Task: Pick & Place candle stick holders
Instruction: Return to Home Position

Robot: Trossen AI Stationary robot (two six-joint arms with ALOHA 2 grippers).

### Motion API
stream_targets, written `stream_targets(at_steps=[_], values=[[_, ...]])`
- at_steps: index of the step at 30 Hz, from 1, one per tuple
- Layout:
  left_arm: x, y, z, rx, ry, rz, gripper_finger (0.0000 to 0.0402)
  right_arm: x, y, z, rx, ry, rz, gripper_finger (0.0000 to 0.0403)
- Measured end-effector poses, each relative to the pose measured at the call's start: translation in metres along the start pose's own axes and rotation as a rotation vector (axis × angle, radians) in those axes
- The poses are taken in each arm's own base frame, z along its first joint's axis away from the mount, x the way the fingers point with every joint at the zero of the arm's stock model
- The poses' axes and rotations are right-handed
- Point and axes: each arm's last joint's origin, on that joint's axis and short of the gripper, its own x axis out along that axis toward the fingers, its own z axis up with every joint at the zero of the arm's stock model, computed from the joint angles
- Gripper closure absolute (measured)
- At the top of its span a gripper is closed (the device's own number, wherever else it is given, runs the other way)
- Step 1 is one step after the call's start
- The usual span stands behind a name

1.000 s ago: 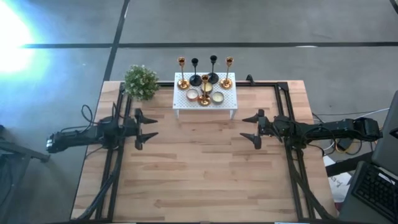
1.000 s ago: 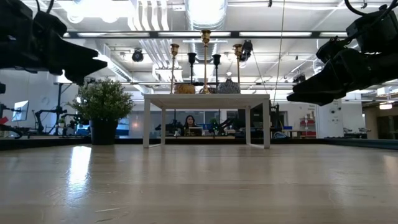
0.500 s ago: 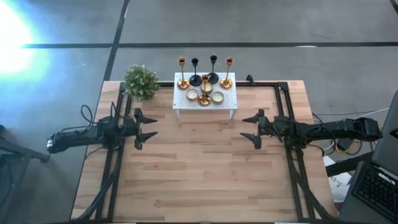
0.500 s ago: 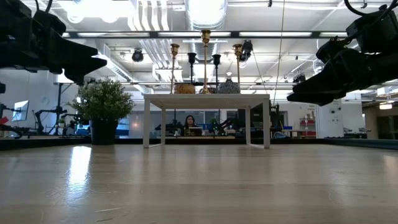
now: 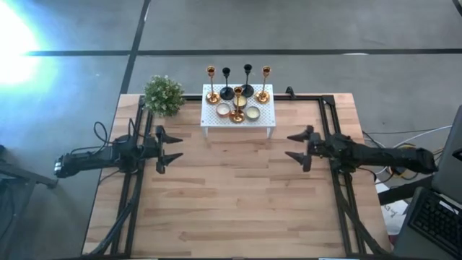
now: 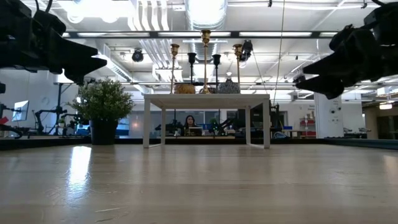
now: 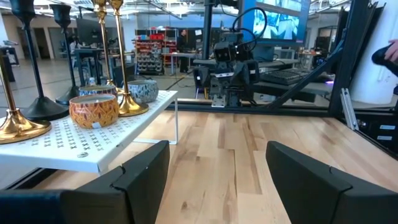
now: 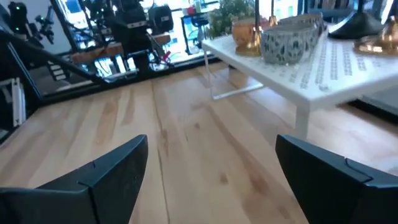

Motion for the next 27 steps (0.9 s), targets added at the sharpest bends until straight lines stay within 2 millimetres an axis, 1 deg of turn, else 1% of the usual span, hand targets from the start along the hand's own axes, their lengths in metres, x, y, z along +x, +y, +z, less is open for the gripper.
stream_targets(at_steps=[2, 5, 8, 16, 27], values=[[0.000, 0.000, 0.000, 0.000, 0.000, 0.000, 0.0128, -0.004, 0.000, -0.002, 0.006, 0.013, 0.018, 0.0060], [0.000, 0.000, 0.000, 0.000, 0.000, 0.000, 0.0128, -0.009, 0.002, -0.001, 0.015, 0.013, 0.099, 0.0062], [0.000, 0.000, 0.000, 0.000, -0.001, 0.000, 0.0128, -0.013, 0.004, 0.001, 0.007, -0.022, 0.146, 0.0060], [0.000, 0.000, 0.000, 0.000, -0.001, 0.000, 0.0128, -0.021, 0.005, 0.010, -0.038, -0.137, 0.163, 0.0049], [0.000, 0.000, 0.000, 0.000, -0.001, 0.000, 0.0128, -0.020, 0.005, 0.008, -0.044, -0.113, 0.157, 0.0059]])
